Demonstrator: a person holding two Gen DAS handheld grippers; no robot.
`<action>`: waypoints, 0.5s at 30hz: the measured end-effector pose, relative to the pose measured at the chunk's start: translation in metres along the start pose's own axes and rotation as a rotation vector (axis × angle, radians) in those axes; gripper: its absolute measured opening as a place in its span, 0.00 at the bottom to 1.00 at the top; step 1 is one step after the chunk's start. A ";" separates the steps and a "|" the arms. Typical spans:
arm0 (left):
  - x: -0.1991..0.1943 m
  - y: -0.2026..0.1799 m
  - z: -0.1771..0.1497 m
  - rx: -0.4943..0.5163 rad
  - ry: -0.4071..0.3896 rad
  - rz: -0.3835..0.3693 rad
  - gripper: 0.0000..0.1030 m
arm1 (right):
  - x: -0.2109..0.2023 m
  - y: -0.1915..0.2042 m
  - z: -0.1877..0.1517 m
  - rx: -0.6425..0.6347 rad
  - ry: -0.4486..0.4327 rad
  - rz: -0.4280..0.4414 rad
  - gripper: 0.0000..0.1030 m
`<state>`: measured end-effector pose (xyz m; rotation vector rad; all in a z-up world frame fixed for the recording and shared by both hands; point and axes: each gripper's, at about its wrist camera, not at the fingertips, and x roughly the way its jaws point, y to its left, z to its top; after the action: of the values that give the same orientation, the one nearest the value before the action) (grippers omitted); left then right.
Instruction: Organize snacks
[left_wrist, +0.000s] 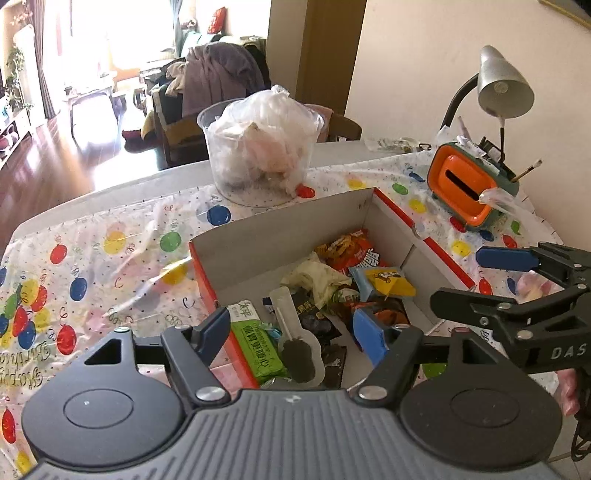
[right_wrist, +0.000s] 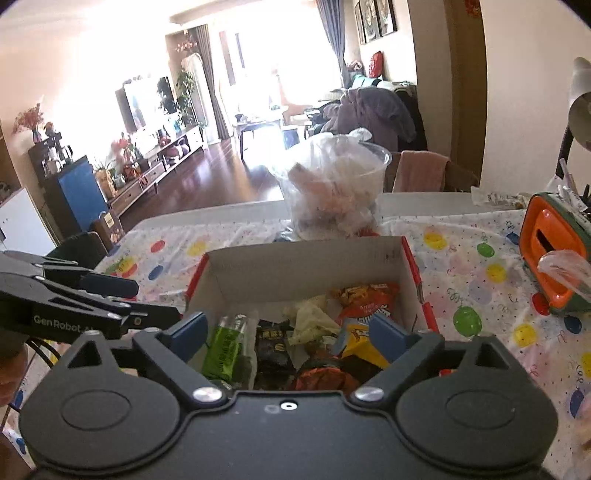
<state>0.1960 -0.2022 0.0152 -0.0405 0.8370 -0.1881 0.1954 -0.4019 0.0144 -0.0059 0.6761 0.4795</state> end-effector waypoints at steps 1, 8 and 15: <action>-0.003 0.001 -0.001 -0.005 -0.006 -0.001 0.74 | -0.003 0.002 0.000 -0.001 -0.007 -0.001 0.96; -0.028 0.002 -0.017 0.006 -0.086 0.018 0.86 | -0.018 0.015 -0.007 -0.015 -0.044 0.000 1.00; -0.039 0.005 -0.029 -0.038 -0.089 -0.021 1.00 | -0.023 0.016 -0.016 0.015 -0.045 0.000 1.00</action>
<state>0.1500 -0.1888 0.0239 -0.0923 0.7520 -0.1892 0.1635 -0.3995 0.0184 0.0188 0.6359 0.4737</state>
